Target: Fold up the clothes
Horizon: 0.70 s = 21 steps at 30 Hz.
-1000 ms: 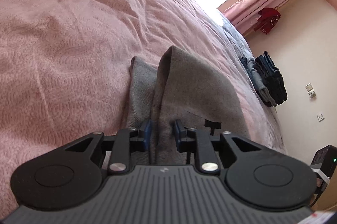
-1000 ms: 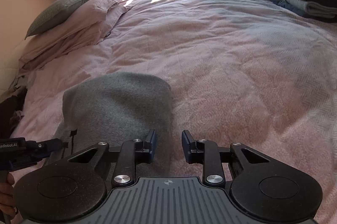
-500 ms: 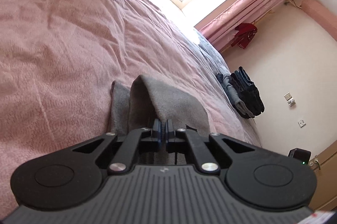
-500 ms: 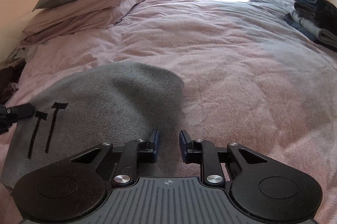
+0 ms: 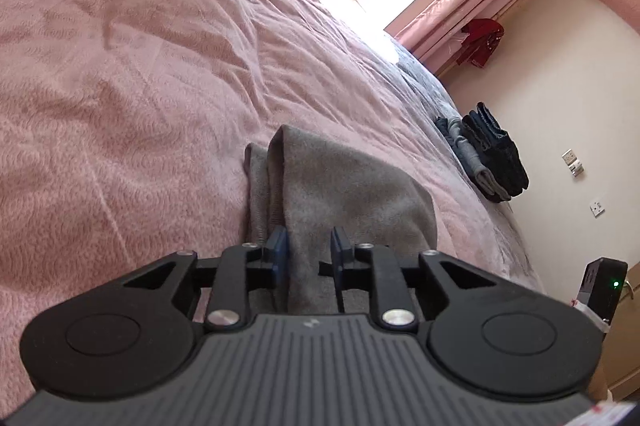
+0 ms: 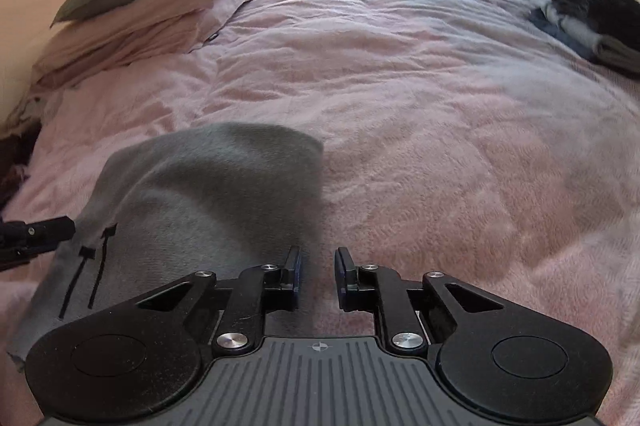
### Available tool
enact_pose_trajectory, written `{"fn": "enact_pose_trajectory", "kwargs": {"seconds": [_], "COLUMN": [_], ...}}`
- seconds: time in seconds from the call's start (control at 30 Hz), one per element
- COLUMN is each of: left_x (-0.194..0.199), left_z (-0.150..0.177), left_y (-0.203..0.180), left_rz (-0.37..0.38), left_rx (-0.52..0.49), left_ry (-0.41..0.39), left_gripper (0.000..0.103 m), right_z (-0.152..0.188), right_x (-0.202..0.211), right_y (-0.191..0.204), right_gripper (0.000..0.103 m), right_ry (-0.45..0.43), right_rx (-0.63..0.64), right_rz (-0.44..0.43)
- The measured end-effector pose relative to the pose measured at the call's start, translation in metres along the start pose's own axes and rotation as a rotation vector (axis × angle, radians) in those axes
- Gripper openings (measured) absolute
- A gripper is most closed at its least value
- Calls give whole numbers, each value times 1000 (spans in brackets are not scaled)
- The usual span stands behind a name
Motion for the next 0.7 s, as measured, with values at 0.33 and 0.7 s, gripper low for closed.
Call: {"fn": "enact_pose_trajectory", "kwargs": {"seconds": [0.33,0.7], "left_x": [-34,-32], "left_z": [14,-2], "left_y": [-45,-9], "left_rz": [-161,-118], "left_rx": [-203,-72], "left_ry": [-19,11], "left_gripper": [27,31], "right_z": [11,7], "right_x": [5,0], "right_y": [-28,-14], "right_gripper": [12,15], "right_ry": [12,1], "right_rx": [-50,-26], "right_rz": [42,-1]}}
Point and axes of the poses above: each gripper's, at about its wrist camera, not at the fingertips, and x roughly against the way its jaws point, y to its left, z to its underside, the point moved 2 cm from there along -x, roughly the way its jaws point, and after that the axes turned 4 degrees about y, right-handed, at the moved point
